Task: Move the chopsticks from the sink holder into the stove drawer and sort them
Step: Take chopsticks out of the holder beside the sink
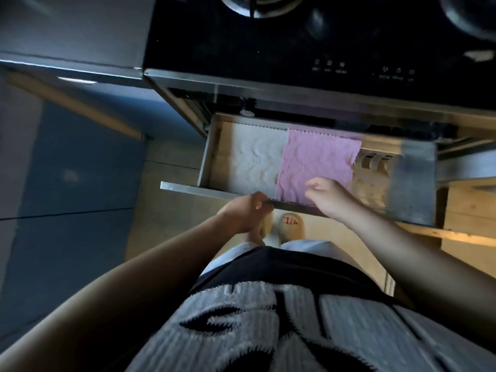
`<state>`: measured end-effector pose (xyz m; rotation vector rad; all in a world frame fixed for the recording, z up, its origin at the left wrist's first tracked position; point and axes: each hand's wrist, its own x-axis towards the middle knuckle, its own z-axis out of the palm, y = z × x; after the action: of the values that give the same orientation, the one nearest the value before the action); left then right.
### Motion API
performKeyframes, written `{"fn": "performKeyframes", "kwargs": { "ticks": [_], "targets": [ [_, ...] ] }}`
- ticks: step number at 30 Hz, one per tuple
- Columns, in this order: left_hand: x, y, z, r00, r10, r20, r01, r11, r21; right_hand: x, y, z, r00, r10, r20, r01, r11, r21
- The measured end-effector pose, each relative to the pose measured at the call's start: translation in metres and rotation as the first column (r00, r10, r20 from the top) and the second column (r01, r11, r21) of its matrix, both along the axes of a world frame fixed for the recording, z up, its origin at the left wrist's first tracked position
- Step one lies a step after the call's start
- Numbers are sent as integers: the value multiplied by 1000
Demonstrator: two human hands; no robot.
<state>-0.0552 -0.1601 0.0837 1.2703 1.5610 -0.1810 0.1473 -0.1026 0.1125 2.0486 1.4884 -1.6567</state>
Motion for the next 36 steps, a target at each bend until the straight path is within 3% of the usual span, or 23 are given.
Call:
{"fn": "performKeyframes", "kwargs": {
  "ticks": [3, 5, 10, 19, 23, 29, 36],
  "targets": [
    [-1, -14, 26, 987, 87, -134, -62, 982, 177, -7, 0, 23, 937, 335, 96, -347, 921, 176],
    [1, -29, 39, 972, 117, -203, -59, 960, 274, -10, -3, 34, 842, 495, 212, -538, 798, 272],
    [8, -75, 61, 884, 328, -333, -167, 887, 430, -27, -19, 47, 674, 633, 382, -737, 535, 414],
    [-33, -170, 92, 652, 631, -421, -339, 738, 583, -103, -75, 81, 411, 774, 481, -875, 186, 448],
    [-76, -227, 101, 550, 711, -437, -395, 683, 614, -163, -120, 90, 342, 803, 487, -868, 71, 492],
    [-150, -360, 117, 424, 789, -445, -482, 613, 627, -277, -235, 101, 221, 836, 501, -829, -109, 548],
    [-224, -526, 134, 175, 878, -446, -645, 444, 622, -401, -380, 116, 23, 865, 501, -750, -316, 581]
  ]
}}
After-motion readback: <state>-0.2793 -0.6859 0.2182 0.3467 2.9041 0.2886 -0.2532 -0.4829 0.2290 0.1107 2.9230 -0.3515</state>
